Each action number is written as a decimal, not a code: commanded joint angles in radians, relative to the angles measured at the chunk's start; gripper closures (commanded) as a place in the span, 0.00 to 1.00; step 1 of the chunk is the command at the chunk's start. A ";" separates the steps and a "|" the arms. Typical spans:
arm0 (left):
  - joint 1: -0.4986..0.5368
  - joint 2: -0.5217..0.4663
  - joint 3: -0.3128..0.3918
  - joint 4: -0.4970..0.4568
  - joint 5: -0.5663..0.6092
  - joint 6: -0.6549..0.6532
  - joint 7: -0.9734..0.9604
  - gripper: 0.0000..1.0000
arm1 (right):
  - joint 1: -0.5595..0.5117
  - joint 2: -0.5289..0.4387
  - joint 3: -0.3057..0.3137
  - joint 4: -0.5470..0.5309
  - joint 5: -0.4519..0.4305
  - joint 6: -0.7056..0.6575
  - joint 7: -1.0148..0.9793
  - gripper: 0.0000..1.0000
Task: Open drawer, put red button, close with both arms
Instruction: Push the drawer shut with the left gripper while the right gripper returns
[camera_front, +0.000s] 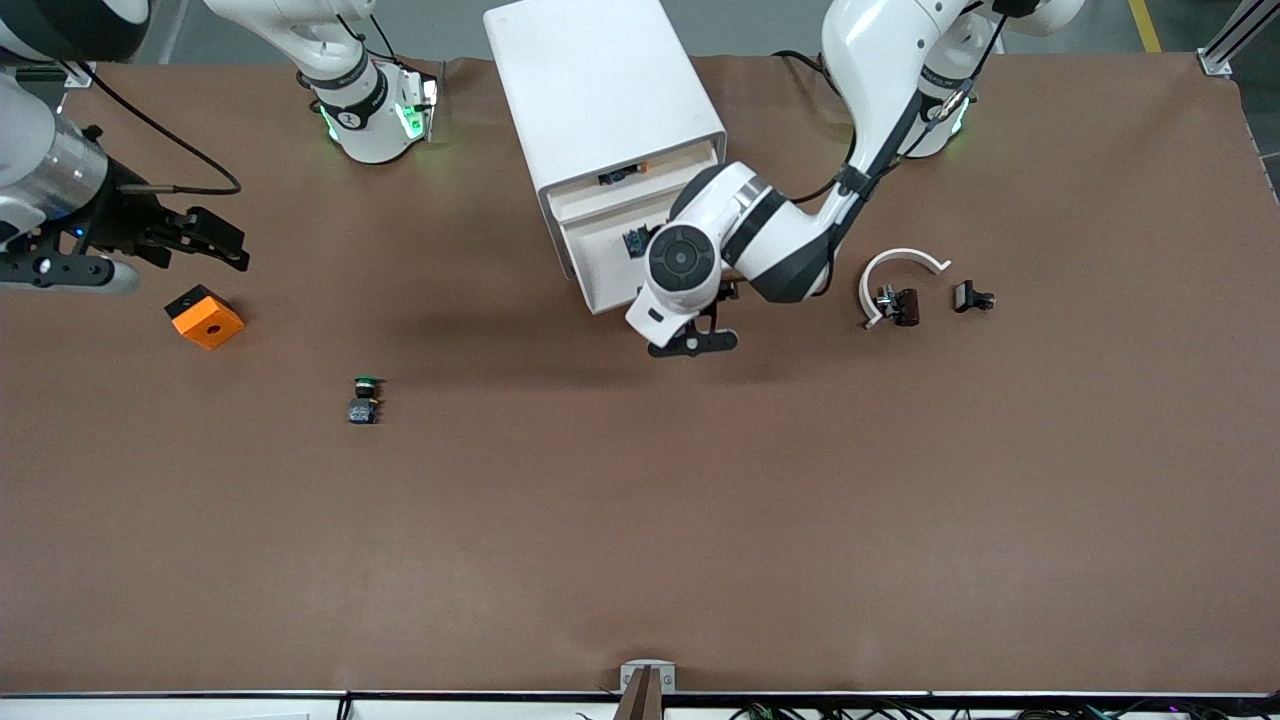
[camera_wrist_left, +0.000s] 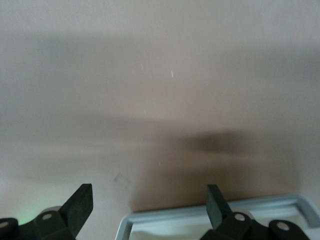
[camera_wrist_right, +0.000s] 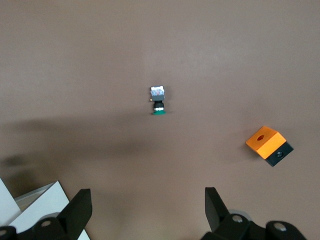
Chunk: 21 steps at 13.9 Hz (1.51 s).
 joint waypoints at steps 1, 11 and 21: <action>0.000 -0.065 -0.041 -0.091 -0.011 0.002 -0.024 0.00 | -0.006 -0.008 0.012 0.064 -0.013 -0.022 -0.012 0.00; 0.001 -0.091 -0.147 -0.130 -0.011 0.002 -0.097 0.00 | -0.009 0.002 0.006 0.161 -0.032 -0.075 -0.014 0.00; -0.003 -0.148 -0.216 -0.174 0.005 0.018 -0.107 0.00 | -0.003 0.011 0.007 0.167 -0.066 -0.082 -0.012 0.00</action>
